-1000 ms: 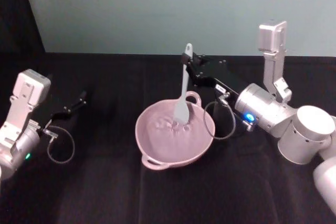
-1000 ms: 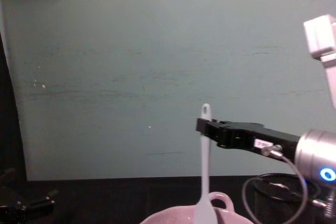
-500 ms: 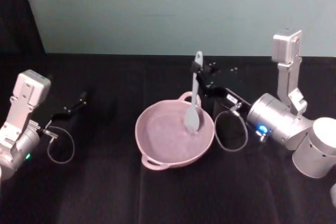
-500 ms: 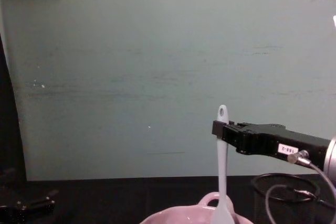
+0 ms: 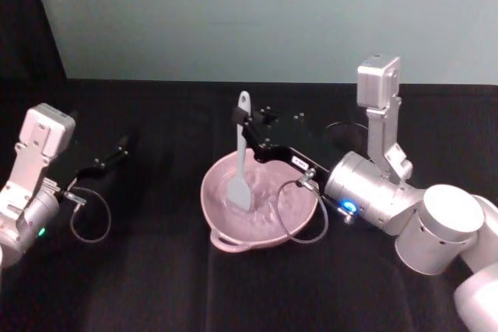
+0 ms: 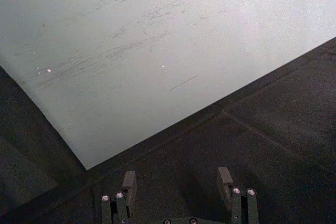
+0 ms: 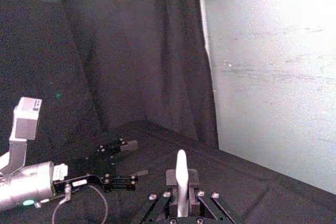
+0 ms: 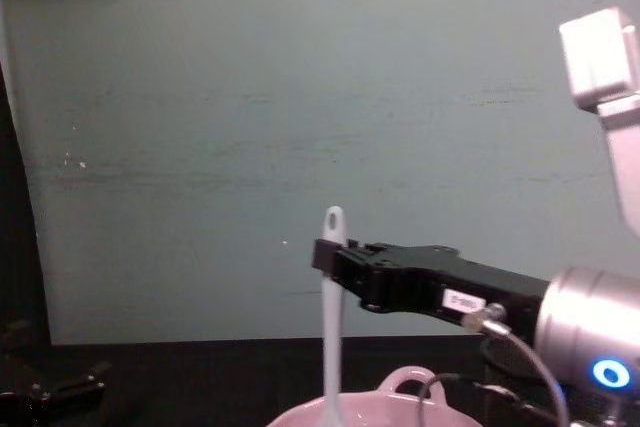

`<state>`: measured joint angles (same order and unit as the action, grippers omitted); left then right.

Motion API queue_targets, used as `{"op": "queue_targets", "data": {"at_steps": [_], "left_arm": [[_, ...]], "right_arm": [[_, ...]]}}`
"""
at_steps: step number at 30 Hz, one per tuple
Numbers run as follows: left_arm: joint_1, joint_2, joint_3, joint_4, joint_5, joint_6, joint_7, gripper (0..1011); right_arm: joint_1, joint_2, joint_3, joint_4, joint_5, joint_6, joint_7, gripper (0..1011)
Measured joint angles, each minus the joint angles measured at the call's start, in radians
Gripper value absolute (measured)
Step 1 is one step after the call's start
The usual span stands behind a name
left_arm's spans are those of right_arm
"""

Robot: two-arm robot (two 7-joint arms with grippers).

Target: Use the one hand to pick up the spoon and stir the clear water in the bowl.

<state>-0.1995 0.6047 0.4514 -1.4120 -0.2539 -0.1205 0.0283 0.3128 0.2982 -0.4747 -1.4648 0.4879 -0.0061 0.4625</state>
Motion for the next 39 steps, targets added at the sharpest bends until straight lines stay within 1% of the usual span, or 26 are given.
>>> {"op": "queue_targets", "data": {"at_steps": [3,4,6,10,12,16,20,25,29,33,39], "left_arm": [[0.0,0.0,0.0,0.0,0.0,0.0,0.0,1011],[0.0,0.0,0.0,0.0,0.0,0.0,0.0,1011],[0.0,0.0,0.0,0.0,0.0,0.0,0.0,1011],[0.0,0.0,0.0,0.0,0.0,0.0,0.0,1011],[0.0,0.0,0.0,0.0,0.0,0.0,0.0,1011],[0.0,0.0,0.0,0.0,0.0,0.0,0.0,1011],[0.0,0.0,0.0,0.0,0.0,0.0,0.0,1011],[0.0,0.0,0.0,0.0,0.0,0.0,0.0,1011],[0.0,0.0,0.0,0.0,0.0,0.0,0.0,1011],[0.0,0.0,0.0,0.0,0.0,0.0,0.0,1011],[0.0,0.0,0.0,0.0,0.0,0.0,0.0,1011]], "right_arm": [[0.015,-0.014,-0.008,0.022,-0.001,-0.003,0.004,118],[0.027,-0.024,-0.011,0.039,0.0,-0.006,0.009,118],[0.038,-0.034,-0.013,0.059,0.002,-0.009,0.011,118],[0.073,-0.056,-0.013,0.115,0.007,-0.02,0.018,118],[0.084,-0.062,-0.01,0.134,0.008,-0.024,0.018,118],[0.102,-0.07,0.004,0.17,0.012,-0.034,0.016,117],[0.109,-0.07,0.032,0.198,0.017,-0.046,-0.003,118],[0.097,-0.051,0.06,0.188,0.017,-0.048,-0.021,118],[0.073,-0.027,0.079,0.153,0.013,-0.046,-0.031,118],[0.052,-0.012,0.086,0.12,0.006,-0.037,-0.038,118],[0.015,0.007,0.082,0.059,-0.011,-0.021,-0.044,118]]}}
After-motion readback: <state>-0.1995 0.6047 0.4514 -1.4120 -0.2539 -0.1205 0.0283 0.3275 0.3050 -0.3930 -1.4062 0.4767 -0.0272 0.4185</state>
